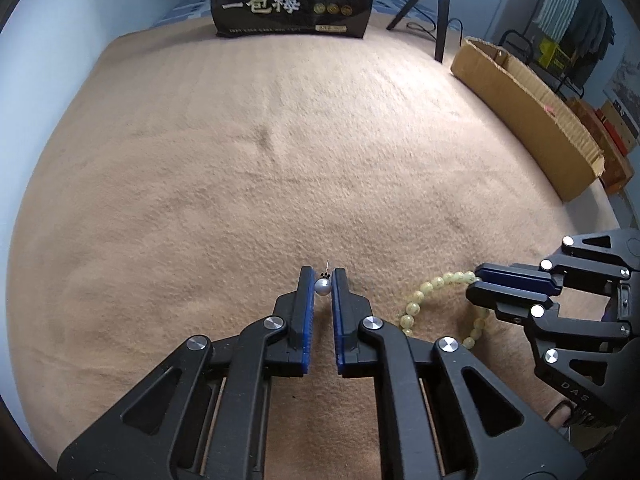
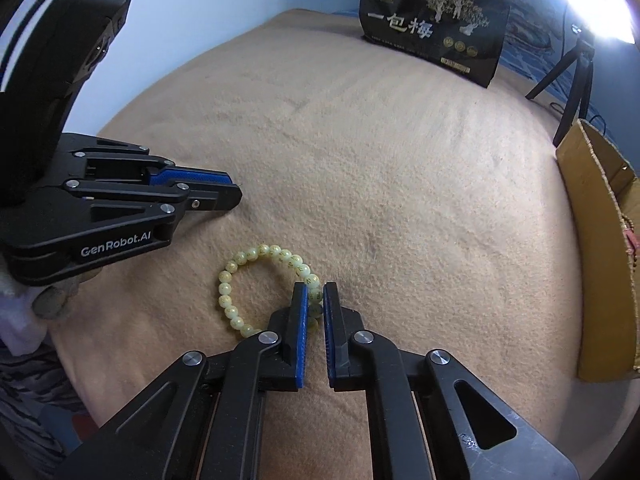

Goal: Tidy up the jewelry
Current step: 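Pinch the second pearl earring with the left tool while the right tool grasps the cream bead bracelet, then carry the earring over the box with the left tool while the right tool carries the bracelet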

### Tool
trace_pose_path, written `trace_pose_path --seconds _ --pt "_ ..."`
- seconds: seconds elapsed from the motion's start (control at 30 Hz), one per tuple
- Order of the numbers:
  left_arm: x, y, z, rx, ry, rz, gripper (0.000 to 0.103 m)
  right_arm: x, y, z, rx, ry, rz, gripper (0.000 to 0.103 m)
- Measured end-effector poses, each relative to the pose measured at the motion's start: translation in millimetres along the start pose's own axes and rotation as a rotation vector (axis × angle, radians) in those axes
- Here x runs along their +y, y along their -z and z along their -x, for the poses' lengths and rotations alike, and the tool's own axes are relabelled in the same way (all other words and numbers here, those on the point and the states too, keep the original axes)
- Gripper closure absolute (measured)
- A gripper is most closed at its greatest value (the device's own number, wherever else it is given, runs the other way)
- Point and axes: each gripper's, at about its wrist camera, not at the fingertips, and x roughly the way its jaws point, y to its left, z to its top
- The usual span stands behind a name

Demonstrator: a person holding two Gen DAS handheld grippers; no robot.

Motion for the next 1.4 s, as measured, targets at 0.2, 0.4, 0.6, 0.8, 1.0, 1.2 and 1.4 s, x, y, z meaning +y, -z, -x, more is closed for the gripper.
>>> trace_pose_path --seconds 0.2,0.4,0.6,0.8,1.0,1.2,1.4 --pt "6 -8 20 -0.053 0.002 0.032 0.097 -1 -4 21 -0.058 0.002 -0.006 0.097" --pt "2 -21 40 -0.112 0.012 0.053 0.097 -2 -8 42 -0.112 0.04 0.01 0.097" --pt "-15 -38 60 -0.167 0.039 0.038 0.097 -19 -11 66 -0.161 0.084 -0.002 0.097" --pt "-36 -53 78 -0.215 0.081 0.021 0.097 -40 -14 92 -0.212 0.122 -0.033 0.097" --pt "-62 -69 89 -0.243 0.122 -0.001 0.097 -68 -12 120 -0.262 0.161 -0.081 0.097" --pt "-90 -83 92 -0.259 0.156 -0.03 0.097 -102 -7 143 -0.3 0.206 -0.14 0.097" --pt "-125 -97 86 -0.259 0.189 -0.067 0.097 -140 -3 164 -0.337 0.258 -0.206 0.097"
